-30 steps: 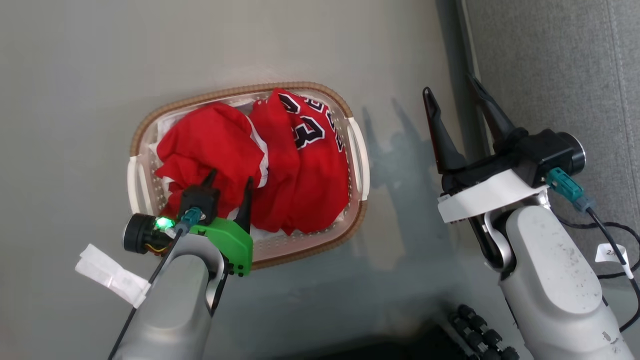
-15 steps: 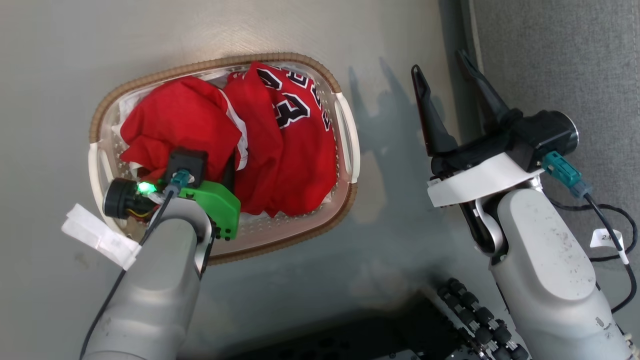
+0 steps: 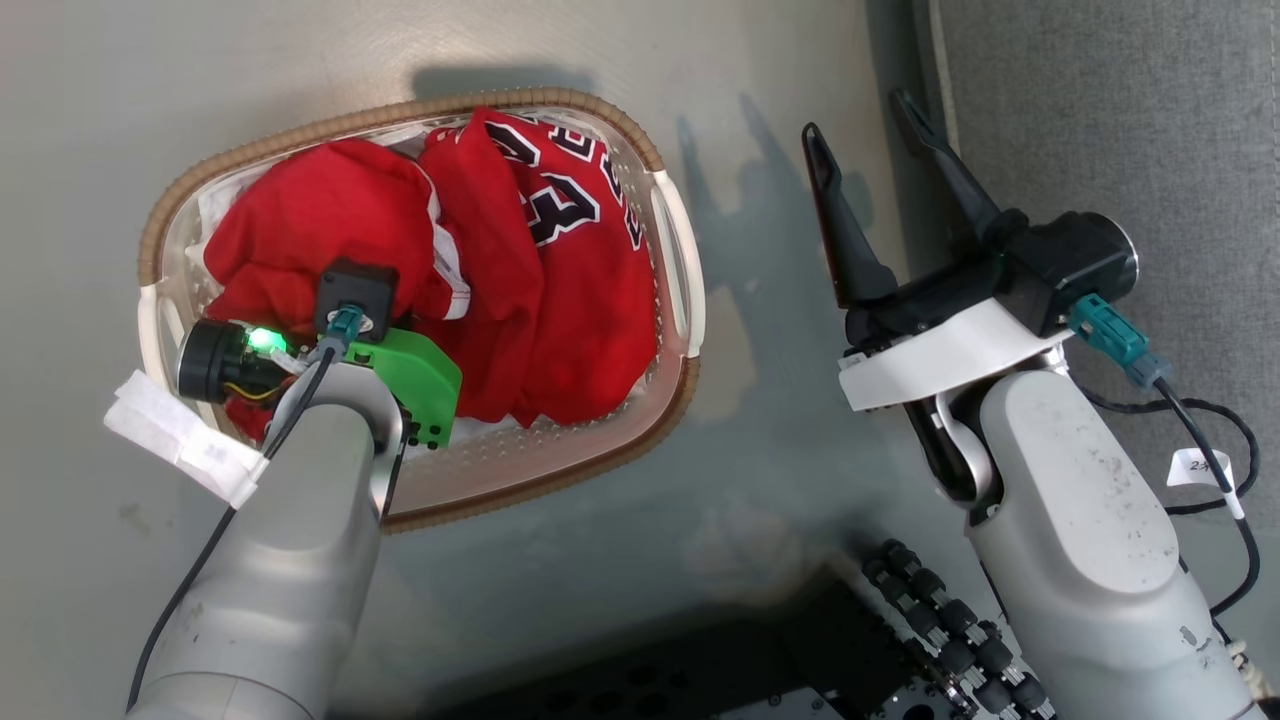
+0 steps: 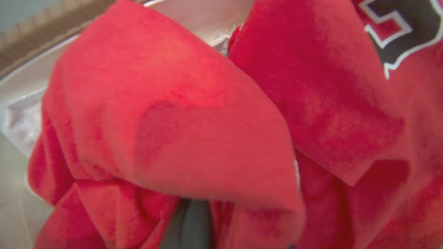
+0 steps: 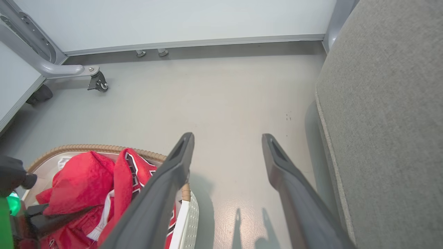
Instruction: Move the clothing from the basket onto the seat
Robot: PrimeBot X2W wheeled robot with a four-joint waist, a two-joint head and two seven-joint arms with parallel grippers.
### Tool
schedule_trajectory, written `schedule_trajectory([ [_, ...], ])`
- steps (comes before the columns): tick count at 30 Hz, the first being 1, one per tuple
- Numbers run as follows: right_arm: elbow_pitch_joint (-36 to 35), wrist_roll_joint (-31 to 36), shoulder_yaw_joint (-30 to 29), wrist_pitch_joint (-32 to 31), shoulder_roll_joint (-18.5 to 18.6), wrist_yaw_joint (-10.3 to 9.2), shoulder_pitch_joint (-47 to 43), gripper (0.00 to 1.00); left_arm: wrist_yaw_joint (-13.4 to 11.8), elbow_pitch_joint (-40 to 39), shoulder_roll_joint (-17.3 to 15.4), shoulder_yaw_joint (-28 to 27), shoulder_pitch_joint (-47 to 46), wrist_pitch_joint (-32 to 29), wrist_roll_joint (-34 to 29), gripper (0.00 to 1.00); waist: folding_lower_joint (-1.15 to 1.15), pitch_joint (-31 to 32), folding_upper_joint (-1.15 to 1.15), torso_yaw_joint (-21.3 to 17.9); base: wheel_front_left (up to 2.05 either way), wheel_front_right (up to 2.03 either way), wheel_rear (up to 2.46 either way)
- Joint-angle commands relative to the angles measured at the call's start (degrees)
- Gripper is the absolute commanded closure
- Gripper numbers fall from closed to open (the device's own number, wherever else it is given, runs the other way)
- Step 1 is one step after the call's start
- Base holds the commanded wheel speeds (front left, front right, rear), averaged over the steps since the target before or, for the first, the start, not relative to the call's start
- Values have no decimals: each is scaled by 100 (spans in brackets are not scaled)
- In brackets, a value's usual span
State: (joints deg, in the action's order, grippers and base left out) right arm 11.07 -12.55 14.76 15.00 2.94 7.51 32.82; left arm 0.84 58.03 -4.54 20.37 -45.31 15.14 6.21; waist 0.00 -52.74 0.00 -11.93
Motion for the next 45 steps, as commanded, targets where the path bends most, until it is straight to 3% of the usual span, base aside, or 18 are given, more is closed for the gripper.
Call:
schedule_trajectory([
  [1,39,-36,5,27,10,-4,58,0,-19,-59,-51,-10,-36,2,-27,100,0,50,0,13,0,0,0],
  [10,216,-52,84,27,13,-3,-183,0,-92,-542,19,-80,474,3,5,100,0,763,0,134,0,0,0],
  [28,581,70,-111,27,158,-4,-1334,0,91,-2042,159,-28,2104,3,305,100,0,3016,0,876,0,0,0],
  [32,616,95,-159,27,182,-3,-1637,0,22,-2395,157,-50,2421,3,417,100,0,3457,0,995,0,0,0],
  [45,756,138,-143,27,142,-4,-2459,0,12,-3128,157,-201,3036,4,479,100,0,4586,0,1094,0,0,0],
])
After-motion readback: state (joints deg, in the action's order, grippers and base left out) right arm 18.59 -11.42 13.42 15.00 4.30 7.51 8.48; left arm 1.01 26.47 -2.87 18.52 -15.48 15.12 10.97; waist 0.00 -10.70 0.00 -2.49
